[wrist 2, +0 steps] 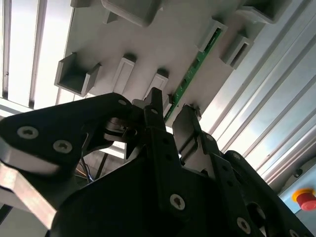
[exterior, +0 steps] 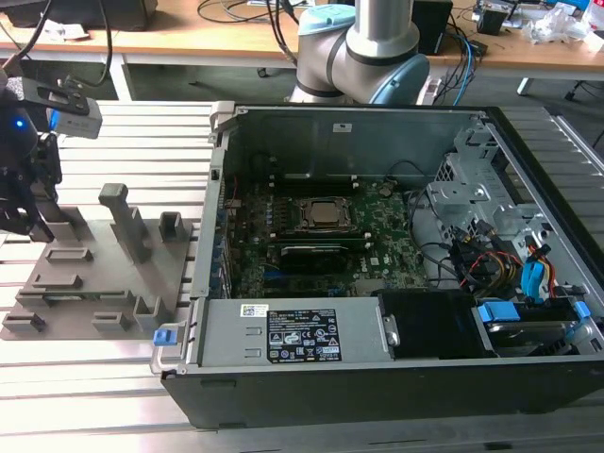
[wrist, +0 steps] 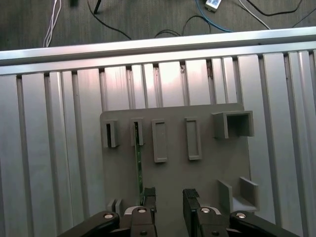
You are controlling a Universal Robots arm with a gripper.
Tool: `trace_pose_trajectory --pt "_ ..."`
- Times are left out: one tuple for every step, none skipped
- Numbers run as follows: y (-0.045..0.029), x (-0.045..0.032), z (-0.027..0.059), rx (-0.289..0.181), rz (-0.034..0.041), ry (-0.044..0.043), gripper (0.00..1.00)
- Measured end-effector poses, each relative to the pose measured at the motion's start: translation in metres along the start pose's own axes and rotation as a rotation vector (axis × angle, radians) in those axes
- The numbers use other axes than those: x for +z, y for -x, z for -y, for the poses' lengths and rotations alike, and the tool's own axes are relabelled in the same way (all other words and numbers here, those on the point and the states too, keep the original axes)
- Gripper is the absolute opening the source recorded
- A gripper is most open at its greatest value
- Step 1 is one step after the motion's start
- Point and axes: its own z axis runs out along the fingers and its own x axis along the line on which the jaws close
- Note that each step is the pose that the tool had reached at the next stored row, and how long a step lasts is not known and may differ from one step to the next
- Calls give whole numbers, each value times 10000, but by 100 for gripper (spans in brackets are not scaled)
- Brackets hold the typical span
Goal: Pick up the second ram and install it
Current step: 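Pick up the second ram and move it above second insertion slot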
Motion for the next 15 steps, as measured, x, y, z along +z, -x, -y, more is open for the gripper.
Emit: trace_pose_trajectory --pt "0 6 0 0 0 0 36" --pt "-1 28 1 0 -1 1 36" --pt "-1 42 2 0 -1 0 36" --pt "-1 56 2 0 0 1 36" --pt "-1 72 3 0 -2 1 36" --pt "-1 81 3 0 0 0 36" --pt "-2 88 4 0 0 0 36" --pt "-2 100 4 0 -1 0 36" --pt "-2 126 6 0 -1 0 36" --pt "-3 146 6 0 0 0 36" --pt "-3 168 7 0 -1 0 36" --pt "-6 190 7 1 -1 1 36" --pt "-17 208 9 -4 -2 1 36" --pt "-28 225 12 -11 -1 -2 36" --pt "-35 232 12 -14 -3 0 36"
